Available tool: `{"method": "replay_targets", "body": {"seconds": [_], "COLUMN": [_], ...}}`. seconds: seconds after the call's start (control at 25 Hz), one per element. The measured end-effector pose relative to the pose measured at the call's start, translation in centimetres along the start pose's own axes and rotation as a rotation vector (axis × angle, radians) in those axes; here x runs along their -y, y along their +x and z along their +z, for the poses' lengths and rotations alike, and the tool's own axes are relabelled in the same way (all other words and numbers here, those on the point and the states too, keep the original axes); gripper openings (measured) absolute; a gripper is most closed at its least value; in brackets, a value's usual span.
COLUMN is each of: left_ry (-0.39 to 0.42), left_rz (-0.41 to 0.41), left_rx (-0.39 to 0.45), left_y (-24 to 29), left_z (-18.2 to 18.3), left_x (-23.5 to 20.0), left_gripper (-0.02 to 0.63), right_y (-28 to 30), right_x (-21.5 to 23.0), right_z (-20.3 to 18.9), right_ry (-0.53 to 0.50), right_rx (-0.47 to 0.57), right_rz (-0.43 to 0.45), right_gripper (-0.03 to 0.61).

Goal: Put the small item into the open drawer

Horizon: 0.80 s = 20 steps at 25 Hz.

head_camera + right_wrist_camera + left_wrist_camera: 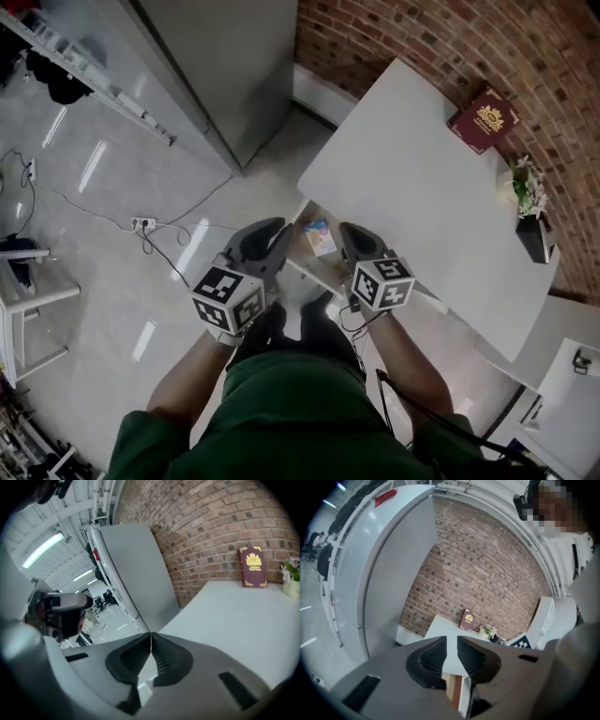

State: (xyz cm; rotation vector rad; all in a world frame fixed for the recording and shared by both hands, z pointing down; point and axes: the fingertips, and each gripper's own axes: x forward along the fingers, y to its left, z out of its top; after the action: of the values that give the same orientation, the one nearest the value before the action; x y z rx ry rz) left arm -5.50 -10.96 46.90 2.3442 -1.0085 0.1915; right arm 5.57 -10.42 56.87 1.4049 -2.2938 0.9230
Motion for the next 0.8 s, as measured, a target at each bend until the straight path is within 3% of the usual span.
{"method": "replay_targets", "body": {"seconds": [0.4,0.8], "left_ry": [0.131,0.276], "left_rz": [0.000,-0.015], "left_rx": [0.167,0.404], "left_y": [-1.2,-4.0], "left_z": [10.7,20.2], "left_x": [4.1,10.0], "left_gripper": [0.061,0.049], "right_y": [-7.8,-16.1], "right_x": [-4.5,-7.5], "right_z": [17.4,26.8], "right_ry": [-0.152,-0.296], "right_rx": [0.322,0.582], "right_rz": [0.055,0.032], "right_gripper": [0.008,0.003]}}
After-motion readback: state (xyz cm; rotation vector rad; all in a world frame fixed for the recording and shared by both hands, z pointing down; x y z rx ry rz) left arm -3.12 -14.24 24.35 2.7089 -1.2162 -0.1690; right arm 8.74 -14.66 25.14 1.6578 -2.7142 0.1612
